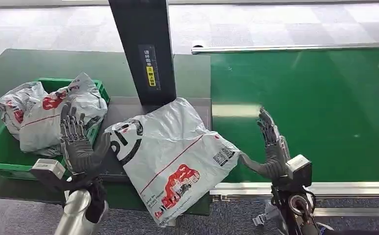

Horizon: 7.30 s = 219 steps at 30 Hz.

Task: Moved the parcel from conveyor to table for the left to box.

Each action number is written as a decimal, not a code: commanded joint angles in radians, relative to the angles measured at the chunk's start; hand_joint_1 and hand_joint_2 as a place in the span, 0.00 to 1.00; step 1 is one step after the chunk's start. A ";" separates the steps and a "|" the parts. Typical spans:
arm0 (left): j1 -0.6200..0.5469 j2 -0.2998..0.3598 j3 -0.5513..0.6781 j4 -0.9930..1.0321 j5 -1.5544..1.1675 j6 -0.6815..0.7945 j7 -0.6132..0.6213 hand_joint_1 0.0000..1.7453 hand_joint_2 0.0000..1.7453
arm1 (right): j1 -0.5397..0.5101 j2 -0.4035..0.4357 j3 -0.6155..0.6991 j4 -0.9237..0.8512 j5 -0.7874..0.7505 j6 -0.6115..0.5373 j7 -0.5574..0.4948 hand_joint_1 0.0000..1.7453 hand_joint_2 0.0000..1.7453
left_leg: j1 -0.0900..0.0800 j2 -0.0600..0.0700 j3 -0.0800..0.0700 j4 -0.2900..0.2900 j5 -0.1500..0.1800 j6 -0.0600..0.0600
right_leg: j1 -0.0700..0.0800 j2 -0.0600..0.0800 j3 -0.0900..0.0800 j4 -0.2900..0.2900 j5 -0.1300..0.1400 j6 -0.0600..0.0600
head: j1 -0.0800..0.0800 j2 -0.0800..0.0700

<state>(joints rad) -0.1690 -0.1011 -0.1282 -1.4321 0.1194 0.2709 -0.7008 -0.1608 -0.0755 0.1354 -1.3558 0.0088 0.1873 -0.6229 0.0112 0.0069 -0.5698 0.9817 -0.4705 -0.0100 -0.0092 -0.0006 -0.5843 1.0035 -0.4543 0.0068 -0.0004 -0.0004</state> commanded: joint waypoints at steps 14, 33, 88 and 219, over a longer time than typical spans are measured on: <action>0.000 -0.009 0.031 0.001 -0.009 0.005 0.003 0.00 1.00 | -0.016 -0.018 -0.067 0.068 -0.002 0.009 -0.002 0.00 1.00 | 0.000 -0.002 0.003 -0.002 0.001 0.001 | 0.000 -0.001 0.003 -0.002 0.000 0.000 | 0.000 0.000; -0.097 0.125 -0.291 0.365 -0.650 -0.111 0.558 0.00 1.00 | 0.022 0.048 -0.074 0.190 -0.060 -0.205 0.159 0.00 0.00 | 0.000 -0.006 0.004 -0.004 0.002 0.000 | 0.000 -0.005 0.005 -0.003 0.000 -0.001 | 0.000 0.000; -0.120 -0.006 -0.132 0.425 -0.949 -0.005 0.436 1.00 1.00 | 0.146 0.129 -0.247 0.058 0.100 -0.141 0.256 0.00 0.00 | 0.000 -0.005 0.011 -0.002 -0.003 0.001 | -0.001 -0.005 0.012 -0.001 -0.004 -0.001 | 0.000 0.000; -0.079 0.053 -0.045 -0.068 -0.067 0.050 0.080 0.00 1.00 | 0.066 0.068 -0.098 0.094 -0.007 -0.125 0.130 0.00 1.00 | -0.001 -0.004 0.007 -0.004 -0.001 0.000 | -0.001 -0.004 0.008 -0.003 -0.003 -0.001 | 0.000 0.000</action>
<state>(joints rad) -0.2895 -0.1328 0.0609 -1.7110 -0.0426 0.5455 -0.6974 -0.0929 0.0103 -0.0015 -1.2505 0.0324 0.0202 -0.5016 0.0114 0.0053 -0.5655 0.9814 -0.4727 -0.0100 -0.0090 -0.0031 -0.5801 1.0035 -0.4578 0.0062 -0.0004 -0.0004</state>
